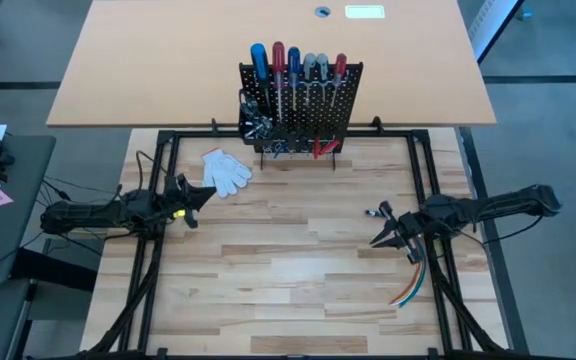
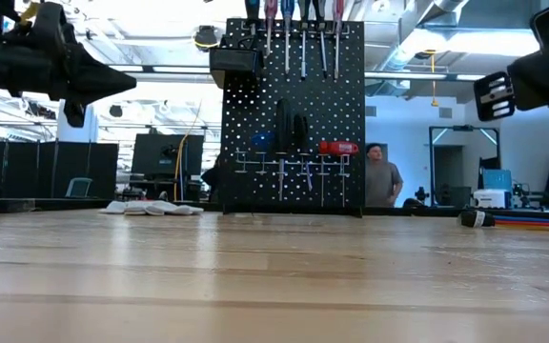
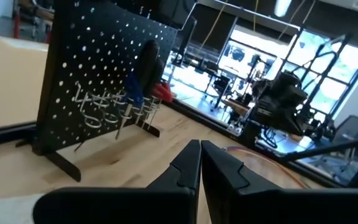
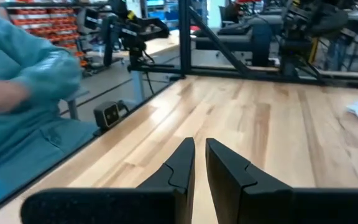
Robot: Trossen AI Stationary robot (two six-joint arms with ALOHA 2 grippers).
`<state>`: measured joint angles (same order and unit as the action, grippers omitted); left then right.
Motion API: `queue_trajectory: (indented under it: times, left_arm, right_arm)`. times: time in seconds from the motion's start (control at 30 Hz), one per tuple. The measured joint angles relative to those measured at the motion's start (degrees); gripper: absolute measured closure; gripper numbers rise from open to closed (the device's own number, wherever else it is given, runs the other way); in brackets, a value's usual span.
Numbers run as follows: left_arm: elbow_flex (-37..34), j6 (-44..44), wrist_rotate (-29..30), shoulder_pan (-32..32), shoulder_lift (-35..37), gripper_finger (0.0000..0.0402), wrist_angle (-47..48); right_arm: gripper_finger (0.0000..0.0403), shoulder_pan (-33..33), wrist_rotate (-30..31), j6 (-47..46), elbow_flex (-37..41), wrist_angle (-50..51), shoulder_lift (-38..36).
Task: Hang tools onto peg board
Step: Return to Home Position
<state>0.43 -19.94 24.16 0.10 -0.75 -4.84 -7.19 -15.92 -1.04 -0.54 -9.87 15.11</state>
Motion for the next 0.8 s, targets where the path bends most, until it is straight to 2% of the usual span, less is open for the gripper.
queue_trajectory:
  times: [0.1,0.27,0.4,0.5,0.57,0.7,0.73,0.8]
  left_arm:
    - [0.0,2.0,0.0,0.0,0.0,0.0393,0.0]
    - [0.0,2.4,0.0,0.0,0.0,0.0393,0.0]
    - [0.0,2.2,0.1,0.0,0.0,0.0392,0.1]
    - [0.5,2.2,0.0,0.0,0.0,0.0392,0.4]
    - [0.8,2.2,0.1,0.0,-0.1,0.0392,1.1]
    - [0.9,2.2,0.1,0.0,-0.2,0.0392,1.2]
    - [0.9,2.2,0.0,0.0,-0.3,0.0392,1.3]
    - [0.9,2.2,0.1,0.0,-0.3,0.0392,1.4]
  right_arm:
    - [0.0356,1.5,0.0,0.0,0.0,5.7,-6.0]
    - [0.0356,3.6,0.0,0.0,0.0,6.1,-15.2]
    - [0.0356,3.1,-0.4,-1.6,0.0,1.3,-15.0]
    - [0.0356,1.3,-0.1,-1.7,0.1,1.3,-15.0]
    - [0.0356,-0.2,4.8,1.5,0.1,1.4,-15.1]
    - [0.0356,-1.2,24.0,1.3,0.2,2.8,-15.0]
    - [0.0356,-1.2,26.1,0.5,0.2,2.8,-15.1]
    - [0.0356,-1.3,26.3,-0.6,0.2,5.2,-15.1]
